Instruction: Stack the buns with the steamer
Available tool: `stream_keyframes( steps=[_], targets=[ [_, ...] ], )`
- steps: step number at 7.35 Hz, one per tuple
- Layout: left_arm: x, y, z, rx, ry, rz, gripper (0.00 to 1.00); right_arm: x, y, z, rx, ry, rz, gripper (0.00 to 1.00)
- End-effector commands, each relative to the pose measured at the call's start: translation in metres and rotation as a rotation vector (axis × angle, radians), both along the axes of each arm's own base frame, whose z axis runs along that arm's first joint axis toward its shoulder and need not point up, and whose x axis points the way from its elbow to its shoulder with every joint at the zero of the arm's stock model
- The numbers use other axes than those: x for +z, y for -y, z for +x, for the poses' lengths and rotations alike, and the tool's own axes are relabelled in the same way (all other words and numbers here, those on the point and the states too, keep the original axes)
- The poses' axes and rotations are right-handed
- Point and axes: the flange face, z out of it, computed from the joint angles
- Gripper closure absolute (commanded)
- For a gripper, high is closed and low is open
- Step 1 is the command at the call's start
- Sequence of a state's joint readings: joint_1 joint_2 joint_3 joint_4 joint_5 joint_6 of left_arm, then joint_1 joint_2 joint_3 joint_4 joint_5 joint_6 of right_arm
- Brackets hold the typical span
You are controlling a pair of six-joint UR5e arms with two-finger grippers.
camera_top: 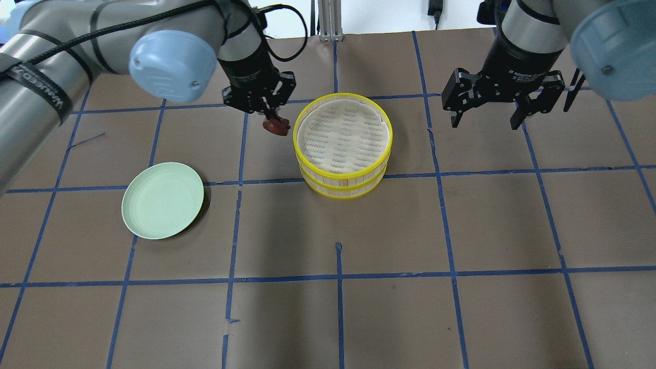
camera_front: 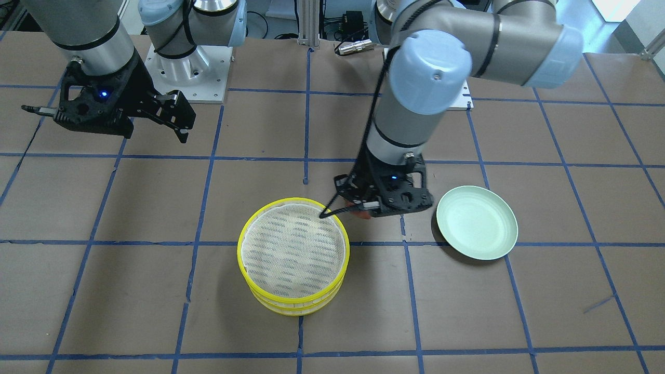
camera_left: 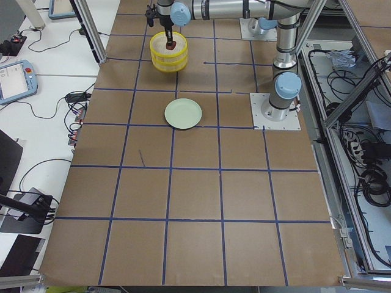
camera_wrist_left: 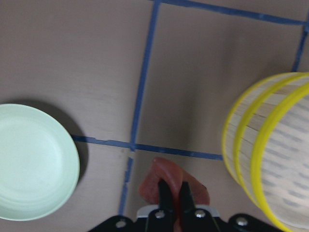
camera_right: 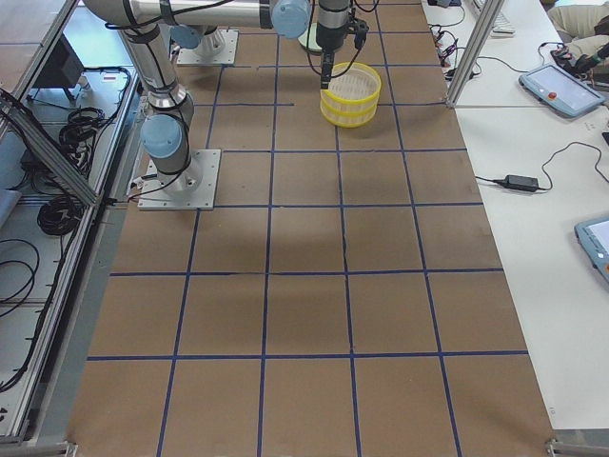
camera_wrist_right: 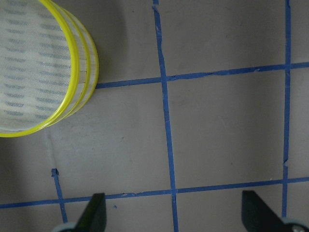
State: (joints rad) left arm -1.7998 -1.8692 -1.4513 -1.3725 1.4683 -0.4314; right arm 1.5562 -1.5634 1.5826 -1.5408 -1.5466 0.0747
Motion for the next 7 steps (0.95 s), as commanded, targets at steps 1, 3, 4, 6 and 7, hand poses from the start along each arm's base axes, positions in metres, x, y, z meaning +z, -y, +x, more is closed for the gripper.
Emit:
stream_keyframes(
  steps=[1, 3, 4, 6, 7],
  targets=[
    [-0.017, -0.021, -0.067, -0.006, -0.067, 0.011, 0.93, 0.003, -0.003, -0.004, -0.004, 0.021, 0.008, 0.0],
    [-0.059, -0.002, -0.083, -0.018, -0.079, -0.028, 0.74, 0.003, 0.002, -0.003, -0.005, 0.022, -0.014, 0.0],
    [-0.07, 0.005, -0.086, -0.018, -0.083, -0.038, 0.55, 0.003, 0.002, -0.003, -0.005, 0.022, -0.014, 0.0],
    [-0.071, 0.009, -0.085, -0.019, -0.077, -0.045, 0.03, 0.004, 0.003, -0.002, -0.008, 0.021, -0.019, 0.0],
    [-0.066, 0.01, -0.086, -0.023, -0.083, -0.057, 0.01, 0.004, 0.003, -0.002, -0.01, 0.021, -0.019, 0.0]
  ],
)
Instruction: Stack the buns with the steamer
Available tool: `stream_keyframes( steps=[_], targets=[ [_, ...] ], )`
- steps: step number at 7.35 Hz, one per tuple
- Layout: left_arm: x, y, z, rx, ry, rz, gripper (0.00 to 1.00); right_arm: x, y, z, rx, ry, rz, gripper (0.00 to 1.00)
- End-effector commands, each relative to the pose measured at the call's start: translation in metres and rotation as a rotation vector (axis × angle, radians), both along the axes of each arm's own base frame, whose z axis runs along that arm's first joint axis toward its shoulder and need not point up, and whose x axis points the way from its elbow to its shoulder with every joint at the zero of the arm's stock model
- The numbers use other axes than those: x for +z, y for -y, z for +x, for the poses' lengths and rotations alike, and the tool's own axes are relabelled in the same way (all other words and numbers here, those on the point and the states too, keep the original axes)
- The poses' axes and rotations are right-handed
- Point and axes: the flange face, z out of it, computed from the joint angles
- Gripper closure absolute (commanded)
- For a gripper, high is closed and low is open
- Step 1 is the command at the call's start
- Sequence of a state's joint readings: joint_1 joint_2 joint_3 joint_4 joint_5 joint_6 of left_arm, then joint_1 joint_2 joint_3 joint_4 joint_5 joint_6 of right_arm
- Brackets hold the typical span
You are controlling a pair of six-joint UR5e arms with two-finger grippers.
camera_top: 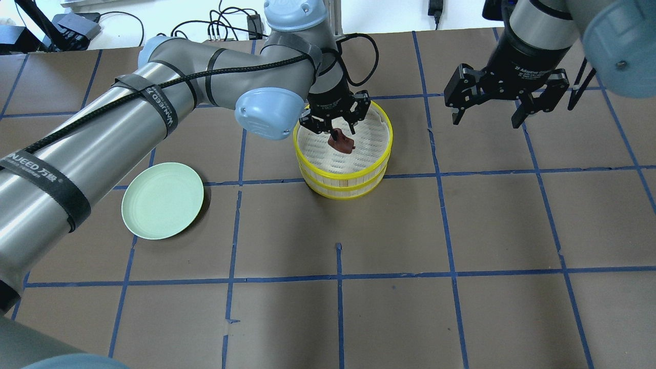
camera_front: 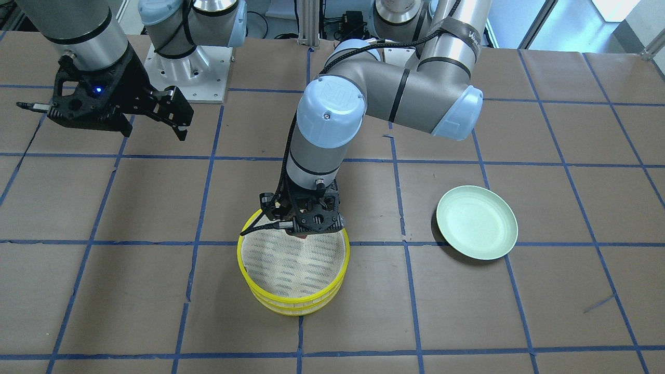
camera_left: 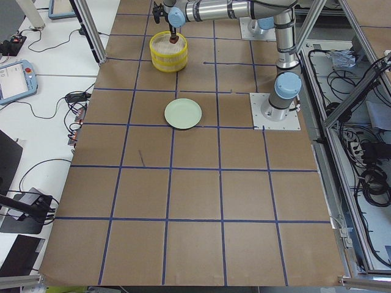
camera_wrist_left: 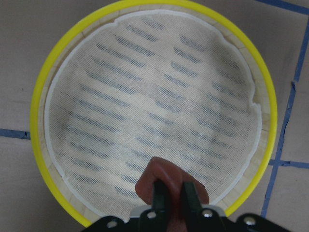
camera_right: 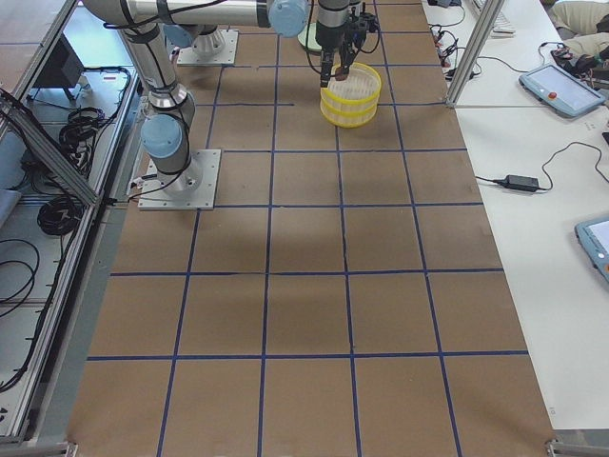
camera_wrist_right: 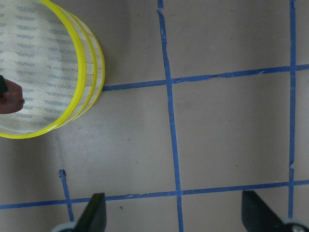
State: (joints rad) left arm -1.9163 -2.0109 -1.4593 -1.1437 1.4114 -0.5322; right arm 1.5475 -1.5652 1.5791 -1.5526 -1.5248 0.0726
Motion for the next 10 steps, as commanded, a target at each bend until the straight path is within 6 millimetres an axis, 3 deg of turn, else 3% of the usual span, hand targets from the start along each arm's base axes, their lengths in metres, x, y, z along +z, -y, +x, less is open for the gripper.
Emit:
stream_keyframes(
  steps=[1, 2, 3, 5, 7, 8, 10],
  targets=[
    [0.005, 0.004, -0.001, -0.002, -0.007, -0.024, 0.0, 0.0, 0.0, 0.0, -0.004, 0.0, -0.001, 0.0],
    [0.016, 0.004, 0.005, -0.008, -0.011, -0.043, 0.0, 0.001, 0.001, 0.0, -0.007, 0.0, -0.004, 0.0],
    [0.034, 0.007, 0.026, -0.026, -0.001, -0.062, 0.0, 0.002, 0.0, 0.002, -0.004, 0.0, -0.006, 0.0],
    [0.091, 0.014, 0.115, -0.01, 0.028, -0.079, 0.0, 0.006, 0.005, 0.005, 0.001, -0.005, -0.045, 0.0],
    [0.141, -0.022, 0.207, -0.125, 0.154, 0.028, 0.0, 0.01, 0.006, 0.009, 0.01, -0.005, -0.05, 0.0],
    [0.151, -0.034, 0.23, -0.143, 0.249, 0.048, 0.0, 0.009, 0.016, 0.011, 0.013, -0.002, -0.041, 0.0],
    [0.152, -0.036, 0.22, -0.145, 0.228, 0.051, 0.0, 0.009, 0.012, 0.022, 0.035, -0.014, -0.018, 0.0]
  ],
)
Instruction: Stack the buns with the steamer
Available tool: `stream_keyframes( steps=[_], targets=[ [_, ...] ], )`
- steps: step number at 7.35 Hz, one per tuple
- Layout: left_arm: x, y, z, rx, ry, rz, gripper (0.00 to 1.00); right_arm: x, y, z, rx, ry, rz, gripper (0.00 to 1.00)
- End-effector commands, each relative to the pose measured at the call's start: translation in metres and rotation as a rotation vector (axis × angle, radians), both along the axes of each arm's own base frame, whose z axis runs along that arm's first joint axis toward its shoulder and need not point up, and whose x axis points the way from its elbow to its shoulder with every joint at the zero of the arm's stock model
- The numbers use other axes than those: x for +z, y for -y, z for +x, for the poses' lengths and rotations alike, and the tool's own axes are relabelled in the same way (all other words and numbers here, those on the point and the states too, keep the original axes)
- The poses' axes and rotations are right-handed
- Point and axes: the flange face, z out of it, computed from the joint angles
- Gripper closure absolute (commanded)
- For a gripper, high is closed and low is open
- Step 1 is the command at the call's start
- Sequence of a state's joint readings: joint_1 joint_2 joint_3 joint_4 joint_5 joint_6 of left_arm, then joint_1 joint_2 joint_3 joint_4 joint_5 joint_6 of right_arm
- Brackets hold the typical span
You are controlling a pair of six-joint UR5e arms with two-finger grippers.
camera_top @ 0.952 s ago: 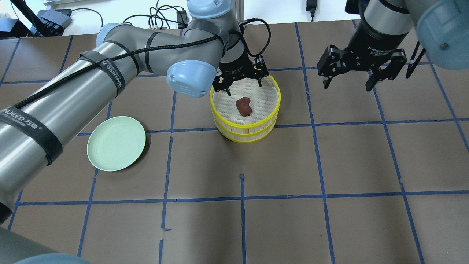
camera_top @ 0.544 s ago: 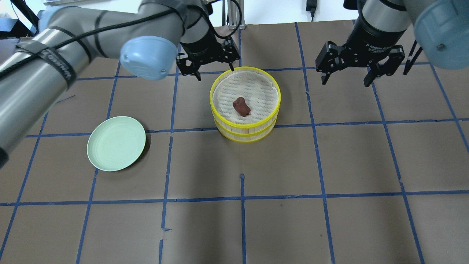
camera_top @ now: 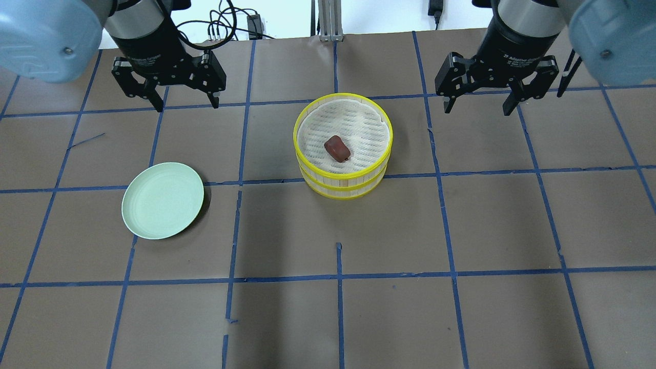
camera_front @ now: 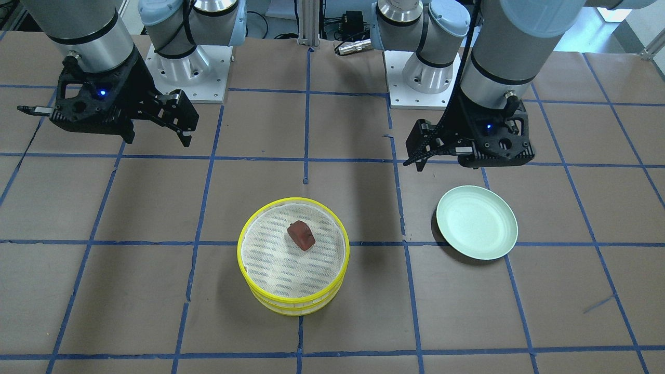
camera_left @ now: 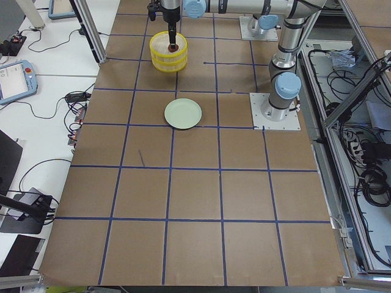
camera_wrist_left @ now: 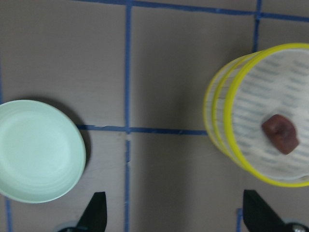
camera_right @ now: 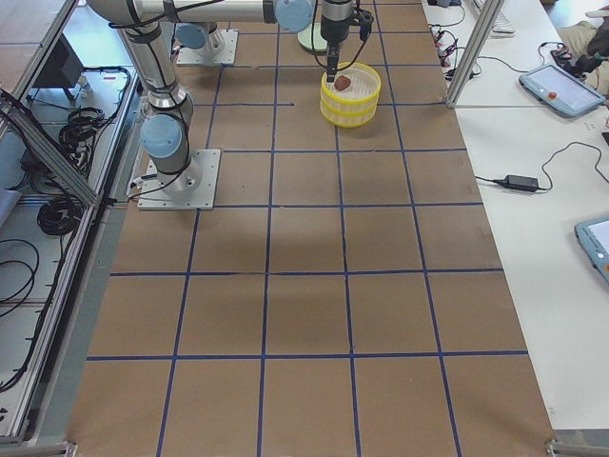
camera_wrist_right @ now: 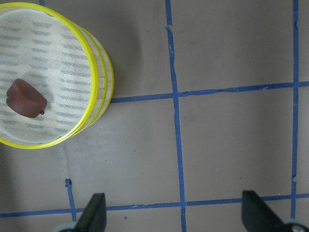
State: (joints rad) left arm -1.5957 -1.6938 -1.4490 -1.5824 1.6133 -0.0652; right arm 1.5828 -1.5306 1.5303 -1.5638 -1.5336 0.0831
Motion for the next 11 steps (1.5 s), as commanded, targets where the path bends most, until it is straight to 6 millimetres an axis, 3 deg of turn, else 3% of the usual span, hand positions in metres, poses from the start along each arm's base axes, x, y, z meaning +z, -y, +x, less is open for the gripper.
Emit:
stream_keyframes(
  steps=[1, 2, 3, 6, 11],
  targets=[
    [-0.01, -0.002, -0.011, 0.0, -0.059, 0.035, 0.0, 0.001, -0.001, 0.005, 0.01, -0.004, 0.009, 0.0],
    [-0.028, -0.011, -0.026, -0.022, -0.074, 0.074, 0.01, 0.004, -0.003, 0.006, 0.001, 0.001, 0.003, 0.0],
    [-0.031, -0.015, -0.036, -0.043, -0.068, 0.066, 0.0, 0.005, -0.003, 0.006, -0.001, 0.003, 0.002, 0.0],
    [-0.01, -0.021, -0.04, -0.057, -0.071, 0.033, 0.0, -0.004, -0.01, 0.017, 0.005, -0.005, 0.042, 0.0],
    [-0.013, -0.023, -0.042, -0.058, -0.08, 0.039, 0.0, -0.004, -0.003, 0.025, 0.024, -0.007, 0.043, 0.0]
  ],
)
